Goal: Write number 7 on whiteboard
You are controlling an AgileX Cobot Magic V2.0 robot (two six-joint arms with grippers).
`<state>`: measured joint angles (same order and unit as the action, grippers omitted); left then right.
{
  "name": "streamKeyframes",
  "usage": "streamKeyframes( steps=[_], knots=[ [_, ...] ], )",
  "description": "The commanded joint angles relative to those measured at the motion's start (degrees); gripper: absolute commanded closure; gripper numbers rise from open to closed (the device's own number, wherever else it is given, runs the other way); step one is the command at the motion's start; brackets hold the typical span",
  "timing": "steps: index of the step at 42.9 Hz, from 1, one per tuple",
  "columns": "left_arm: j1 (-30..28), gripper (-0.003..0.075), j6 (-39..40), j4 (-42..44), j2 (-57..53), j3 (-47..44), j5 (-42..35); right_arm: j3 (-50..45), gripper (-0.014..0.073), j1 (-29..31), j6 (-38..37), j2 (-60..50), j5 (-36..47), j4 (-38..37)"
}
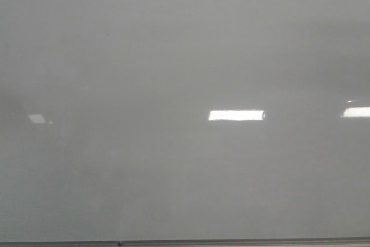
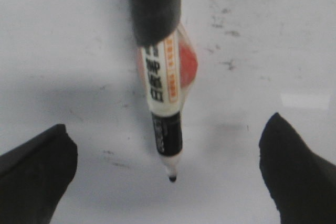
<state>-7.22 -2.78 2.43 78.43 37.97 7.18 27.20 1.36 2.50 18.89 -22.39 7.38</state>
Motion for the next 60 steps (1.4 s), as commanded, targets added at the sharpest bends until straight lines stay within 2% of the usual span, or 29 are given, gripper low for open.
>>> streamKeyframes(
  steps=[1,12,21,25,26,35,41,46,52,60],
  knots=[
    [0.0,0.005,0.52,0.18,0.48,1.86,-8.16,2.07,-0.0031,-0.11,0.25,0.89,5.13,0.3],
    [0.0,0.0056,0.52,0.18,2.39,1.86,-10.79,2.07,-0.0031,-0.11,0.25,0.89,5.13,0.3],
    [0.0,0.0176,0.52,0.18,5.18,1.86,-11.01,2.07,-0.0031,-0.11,0.25,0.89,5.13,0.3],
    [0.0,0.025,0.52,0.18,5.63,1.86,-11.32,2.07,-0.0031,-0.11,0.25,0.89,5.13,0.3],
    [0.0,0.0296,0.52,0.18,5.74,1.86,-11.6,2.07,-0.0031,-0.11,0.25,0.89,5.13,0.3],
    [0.0,0.0547,0.52,0.18,5.87,1.86,-11.69,2.07,-0.0031,-0.11,0.25,0.89,5.13,0.3],
    [0.0,0.0678,0.52,0.18,5.08,1.86,-10.53,2.07,-0.0031,-0.11,0.25,0.89,5.13,0.3],
    [0.0,0.0734,0.52,0.18,2.19,1.86,-7.18,2.07,-0.0031,-0.11,0.25,0.89,5.13,0.3],
    [1.38,0.0741,0.52,-0.07,-3.57,2.0,-0.4,2.07,-0.0031,-0.11,0.25,0.89,5.07,0.3],
    [8.66,0.0741,-0.69,-2.88,-10.42,5.13,16.01,3.39,-0.0031,-0.11,0.3,2.92,1.09,0.3]
  ],
)
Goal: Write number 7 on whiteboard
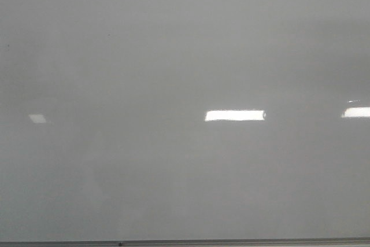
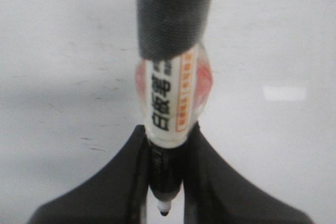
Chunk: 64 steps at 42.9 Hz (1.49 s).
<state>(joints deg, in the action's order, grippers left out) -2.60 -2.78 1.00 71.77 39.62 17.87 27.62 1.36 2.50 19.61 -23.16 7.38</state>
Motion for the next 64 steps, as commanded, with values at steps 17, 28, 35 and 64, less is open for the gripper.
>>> streamKeyframes(
  steps=[17,28,35,64],
  knots=[
    [35.76,0.0741,-28.19,-1.7,-10.08,8.32,14.53,16.42,-0.0031,-19.13,13.87,18.89,-14.94,0.82],
    [52.46,0.0741,-32.7,0.07,-11.41,8.32,13.31,24.77,-0.0031,-38.18,22.48,30.14,-20.8,0.86],
    [57.94,0.0741,-33.26,1.61,-11.41,8.32,12.87,31.06,-0.0031,-49.5,23.61,37.25,-21.21,0.86],
    [58.75,0.0741,-33.26,1.85,-11.41,8.32,9.76,37.44,0.0025,-56.83,26.56,48.6,-16.1,5.4]
  ],
)
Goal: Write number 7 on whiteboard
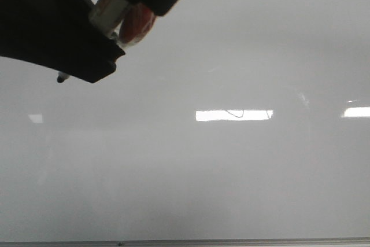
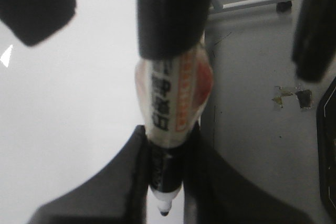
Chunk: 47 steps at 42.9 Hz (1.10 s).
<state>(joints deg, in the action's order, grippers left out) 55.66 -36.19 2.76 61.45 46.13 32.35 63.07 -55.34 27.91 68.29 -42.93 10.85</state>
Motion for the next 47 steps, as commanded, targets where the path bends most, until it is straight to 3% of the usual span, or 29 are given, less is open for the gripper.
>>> streamKeyframes(
  steps=[1,8,28,33,38,44,47],
  knots=[
    [0.49,0.0741,0.15,0.09,-1.09,1.82,-4.97,1.99,0.0036,-0.13,1.16,0.2,3.62,1.93],
    [0.49,0.0741,0.15,0.22,-1.09,1.82,-5.13,1.99,0.0146,-0.13,1.16,0.68,3.73,1.93],
    [0.49,0.074,0.15,0.3,-1.09,1.82,-5.13,1.99,0.0657,-0.13,1.16,0.68,2.67,1.93],
    [0.49,0.0727,0.15,0.3,-1.09,1.82,-5.13,1.99,0.0657,-0.13,1.16,0.68,2.67,1.93],
    [0.49,0.0584,0.26,0.3,-1.09,1.82,-5.13,1.99,0.0657,-0.07,1.16,0.68,2.67,1.93],
    [0.49,0.0262,0.38,0.3,-1.09,1.82,-5.24,1.99,0.066,1.4,1.16,-0.05,2.61,1.93],
    [0.49,0.0156,0.38,0.3,-1.09,1.82,-5.13,1.99,0.0661,3.18,1.11,-0.98,1.88,1.88]
  ],
)
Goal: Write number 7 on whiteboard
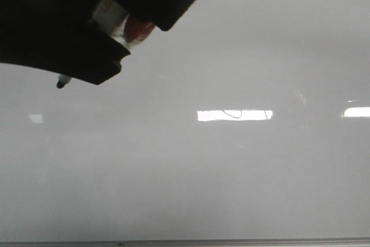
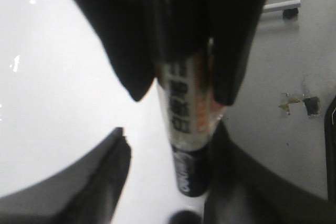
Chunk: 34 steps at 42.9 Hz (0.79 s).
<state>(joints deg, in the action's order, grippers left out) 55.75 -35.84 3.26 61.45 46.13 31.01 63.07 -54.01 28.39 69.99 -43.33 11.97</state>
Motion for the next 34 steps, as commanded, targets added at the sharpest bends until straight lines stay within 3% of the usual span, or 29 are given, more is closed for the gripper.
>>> streamKeyframes(
  steps=[1,10,15,19,24,30,33,34],
  knots=[
    [0.39,0.0129,0.03,-0.2,-1.09,1.82,-3.79,1.93,0.0661,2.56,0.62,-2.85,1.9,0.7],
    [0.39,0.0114,0.03,-0.2,-1.2,1.82,-3.79,1.87,0.0661,12.98,0.62,-4.04,-5.6,-0.23],
    [0.39,0.0119,0.03,-0.2,-1.2,1.82,-3.79,1.87,0.0661,18.28,0.56,-4.04,-3.54,-0.23],
    [0.39,0.018,0.03,-0.2,-1.2,1.82,-3.79,1.87,0.0661,21.93,0.56,-3.9,-0.47,-0.23],
    [0.39,0.0358,0.03,-0.2,-1.2,1.82,-3.7,1.87,0.0661,22.82,0.56,-3.9,-0.08,-0.23],
    [0.39,0.064,0.03,-0.2,-1.2,1.82,-3.7,1.87,0.0661,22.82,0.56,-3.9,0.12,-0.23],
    [0.39,0.0743,0.03,-0.2,-1.2,1.82,-3.7,1.87,0.0661,22.82,0.56,-3.9,0.12,-0.23],
    [0.39,0.0739,0.03,-0.2,-1.2,1.82,-3.7,1.87,0.0661,22.82,0.56,-3.9,0.12,-0.23]
  ],
)
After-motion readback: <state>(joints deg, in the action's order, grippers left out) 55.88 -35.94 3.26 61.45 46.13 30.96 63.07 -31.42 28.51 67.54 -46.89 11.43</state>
